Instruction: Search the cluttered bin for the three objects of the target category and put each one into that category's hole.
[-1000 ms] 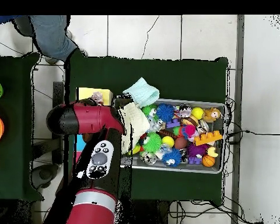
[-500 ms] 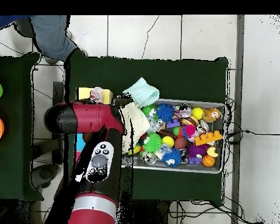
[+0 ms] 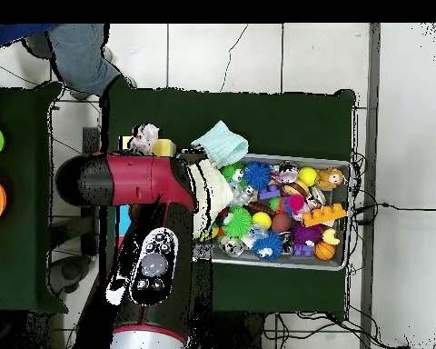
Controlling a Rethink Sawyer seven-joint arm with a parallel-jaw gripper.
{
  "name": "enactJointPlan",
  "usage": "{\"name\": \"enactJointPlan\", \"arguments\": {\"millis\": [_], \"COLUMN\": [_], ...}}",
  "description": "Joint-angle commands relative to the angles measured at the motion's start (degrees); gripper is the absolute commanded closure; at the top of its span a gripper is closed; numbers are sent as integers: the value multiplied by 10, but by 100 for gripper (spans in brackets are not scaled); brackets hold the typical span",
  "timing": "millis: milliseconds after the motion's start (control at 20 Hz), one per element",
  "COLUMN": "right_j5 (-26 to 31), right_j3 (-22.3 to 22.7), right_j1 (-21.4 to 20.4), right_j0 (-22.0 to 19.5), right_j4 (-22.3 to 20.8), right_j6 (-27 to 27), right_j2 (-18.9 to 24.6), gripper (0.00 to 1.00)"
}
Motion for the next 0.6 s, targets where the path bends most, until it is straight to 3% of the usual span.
{"name": "enactJointPlan", "arguments": {"millis": [50,600], "right_j5": [15,9], "right_j3": [41,42], "right_j1": [-10,-5], "right_j0": [-20,-19], "right_j4": [7,1], "right_j6": [90,89], "right_j2": [31,31], "gripper": [0,0]}}
